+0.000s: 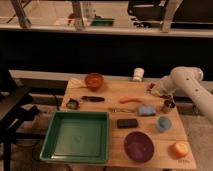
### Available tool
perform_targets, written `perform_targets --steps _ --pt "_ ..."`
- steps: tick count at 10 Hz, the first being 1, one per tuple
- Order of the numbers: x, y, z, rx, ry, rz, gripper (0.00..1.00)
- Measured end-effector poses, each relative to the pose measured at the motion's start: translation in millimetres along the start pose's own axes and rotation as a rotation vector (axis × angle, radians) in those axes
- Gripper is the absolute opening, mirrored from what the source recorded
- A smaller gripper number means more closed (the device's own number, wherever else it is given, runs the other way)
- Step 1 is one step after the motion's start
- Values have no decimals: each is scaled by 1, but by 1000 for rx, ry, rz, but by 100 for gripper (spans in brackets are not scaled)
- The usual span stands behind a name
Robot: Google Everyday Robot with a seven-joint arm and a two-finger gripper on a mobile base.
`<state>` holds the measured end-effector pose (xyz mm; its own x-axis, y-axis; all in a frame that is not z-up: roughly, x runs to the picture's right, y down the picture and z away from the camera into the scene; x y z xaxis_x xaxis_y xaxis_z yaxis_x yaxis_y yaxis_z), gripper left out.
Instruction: Place towel in plastic cup
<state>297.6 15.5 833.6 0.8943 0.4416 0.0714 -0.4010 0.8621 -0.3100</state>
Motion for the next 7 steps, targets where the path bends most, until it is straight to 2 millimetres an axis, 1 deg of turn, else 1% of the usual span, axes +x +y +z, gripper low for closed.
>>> perform_targets --steps 2,3,4,6,7 --pt "-15 25 -3 4 7 -19 0" --pt "-25 47 -9 6 11 -39 0" --pt "-28 62 -16 9 17 -53 0" --pt "-35 78 -23 7 28 -76 0" --pt "-33 81 -28 11 39 -78 0"
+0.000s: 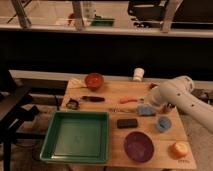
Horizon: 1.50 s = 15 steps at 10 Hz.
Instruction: Place towel in plastic cup
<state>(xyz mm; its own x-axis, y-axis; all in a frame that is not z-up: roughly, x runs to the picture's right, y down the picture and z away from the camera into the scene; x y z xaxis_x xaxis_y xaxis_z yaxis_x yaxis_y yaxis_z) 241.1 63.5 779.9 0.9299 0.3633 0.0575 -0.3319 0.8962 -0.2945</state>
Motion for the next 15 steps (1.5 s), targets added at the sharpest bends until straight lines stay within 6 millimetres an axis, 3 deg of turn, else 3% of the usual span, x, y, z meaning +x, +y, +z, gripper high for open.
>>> perform_targets --steps 6,15 --pt "54 2 -35 51 79 72 0" --pt "75 22 -36 86 108 149 0"
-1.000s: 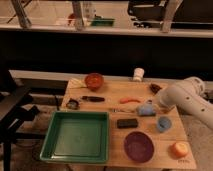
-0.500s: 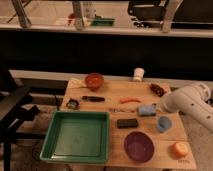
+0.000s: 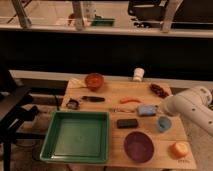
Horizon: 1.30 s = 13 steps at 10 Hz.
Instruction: Place towel in plastic cup
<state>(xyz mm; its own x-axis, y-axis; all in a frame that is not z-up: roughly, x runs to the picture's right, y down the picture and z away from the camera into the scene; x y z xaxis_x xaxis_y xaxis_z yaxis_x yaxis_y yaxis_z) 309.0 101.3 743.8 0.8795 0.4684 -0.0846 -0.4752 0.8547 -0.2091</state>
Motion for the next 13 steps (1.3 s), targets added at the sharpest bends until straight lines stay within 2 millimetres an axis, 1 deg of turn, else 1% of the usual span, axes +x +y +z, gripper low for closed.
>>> perform_targets --steps 4,9,11,13 --pt "13 5 -2 14 12 40 0" --pt "16 18 0 -2 8 60 0" --pt "19 23 -2 -17 17 65 0" --pt "22 28 -10 -31 33 63 0"
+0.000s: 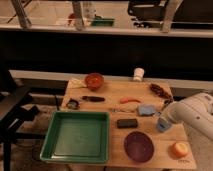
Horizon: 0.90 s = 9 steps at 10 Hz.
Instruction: Place towel in plastic cup
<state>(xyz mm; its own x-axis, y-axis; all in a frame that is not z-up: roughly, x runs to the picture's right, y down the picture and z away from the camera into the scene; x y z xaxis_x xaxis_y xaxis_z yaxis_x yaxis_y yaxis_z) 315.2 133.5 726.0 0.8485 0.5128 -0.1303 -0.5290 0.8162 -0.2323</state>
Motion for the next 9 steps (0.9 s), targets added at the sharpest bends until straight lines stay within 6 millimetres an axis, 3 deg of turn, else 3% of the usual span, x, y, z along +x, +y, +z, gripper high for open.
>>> perform_targets --steps 3,9 --pt "3 5 -7 -18 4 8 0" --pt "5 -6 5 -12 -29 35 0"
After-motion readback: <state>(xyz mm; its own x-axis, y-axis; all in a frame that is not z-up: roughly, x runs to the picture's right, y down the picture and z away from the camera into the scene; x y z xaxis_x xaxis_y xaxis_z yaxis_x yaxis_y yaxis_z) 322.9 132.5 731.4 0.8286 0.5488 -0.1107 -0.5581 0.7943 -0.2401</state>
